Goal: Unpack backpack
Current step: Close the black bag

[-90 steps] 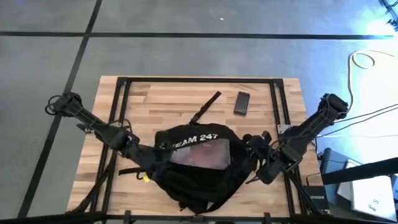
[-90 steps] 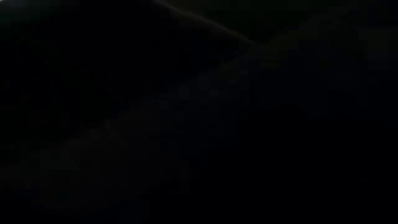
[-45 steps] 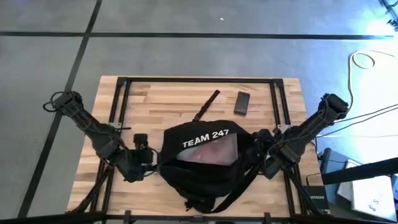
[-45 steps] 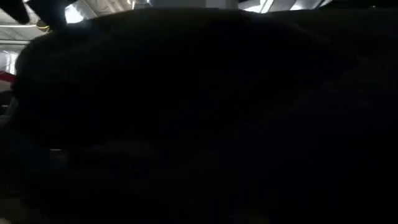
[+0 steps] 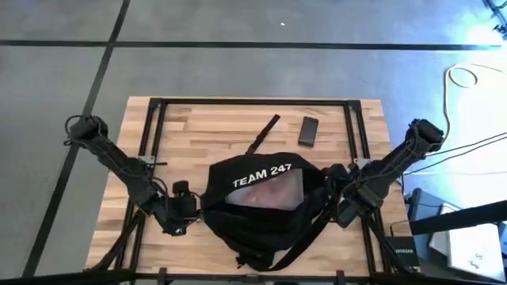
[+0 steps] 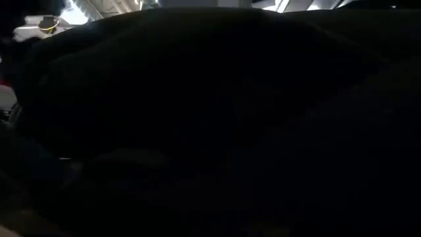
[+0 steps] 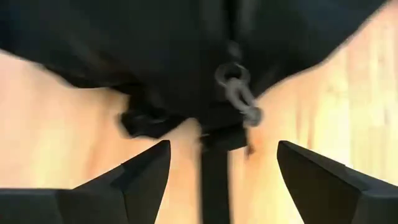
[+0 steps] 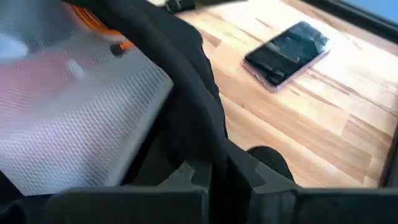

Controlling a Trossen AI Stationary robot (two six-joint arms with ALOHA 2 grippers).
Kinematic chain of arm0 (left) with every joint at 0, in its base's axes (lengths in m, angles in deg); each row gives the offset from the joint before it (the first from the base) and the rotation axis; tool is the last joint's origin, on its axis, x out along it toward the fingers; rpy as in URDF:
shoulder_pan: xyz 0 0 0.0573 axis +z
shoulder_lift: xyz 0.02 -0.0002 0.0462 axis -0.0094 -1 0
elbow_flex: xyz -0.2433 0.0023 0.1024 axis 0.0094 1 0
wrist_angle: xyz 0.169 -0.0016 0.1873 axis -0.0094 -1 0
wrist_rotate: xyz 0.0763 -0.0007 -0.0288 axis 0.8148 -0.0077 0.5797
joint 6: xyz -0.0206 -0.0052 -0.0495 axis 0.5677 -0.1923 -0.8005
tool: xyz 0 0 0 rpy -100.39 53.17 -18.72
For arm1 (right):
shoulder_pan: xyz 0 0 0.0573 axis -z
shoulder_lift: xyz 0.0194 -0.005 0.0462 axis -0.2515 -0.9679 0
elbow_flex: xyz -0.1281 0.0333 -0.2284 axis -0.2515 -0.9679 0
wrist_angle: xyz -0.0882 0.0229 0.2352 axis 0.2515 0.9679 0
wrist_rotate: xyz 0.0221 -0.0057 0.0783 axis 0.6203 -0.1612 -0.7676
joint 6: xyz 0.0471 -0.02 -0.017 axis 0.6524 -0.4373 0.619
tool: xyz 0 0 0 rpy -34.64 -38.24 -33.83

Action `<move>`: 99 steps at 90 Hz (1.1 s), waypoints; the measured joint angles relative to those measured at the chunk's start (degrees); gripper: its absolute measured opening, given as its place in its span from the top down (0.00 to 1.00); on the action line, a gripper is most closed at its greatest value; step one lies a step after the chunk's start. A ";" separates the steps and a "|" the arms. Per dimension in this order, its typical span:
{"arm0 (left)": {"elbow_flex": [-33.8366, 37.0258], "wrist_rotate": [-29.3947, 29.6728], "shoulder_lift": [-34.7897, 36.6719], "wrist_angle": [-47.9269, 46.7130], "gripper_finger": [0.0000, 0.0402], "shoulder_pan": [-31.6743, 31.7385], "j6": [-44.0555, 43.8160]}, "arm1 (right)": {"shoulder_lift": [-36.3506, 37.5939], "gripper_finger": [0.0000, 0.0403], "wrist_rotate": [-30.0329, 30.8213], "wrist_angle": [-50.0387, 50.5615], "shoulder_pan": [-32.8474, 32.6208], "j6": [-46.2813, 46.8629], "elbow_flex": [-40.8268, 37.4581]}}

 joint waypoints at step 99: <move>14.58 15.40 -0.37 30.13 0.31 -2.04 4.61 | -0.69 0.76 8.65 -47.98 5.29 -53.12 5.27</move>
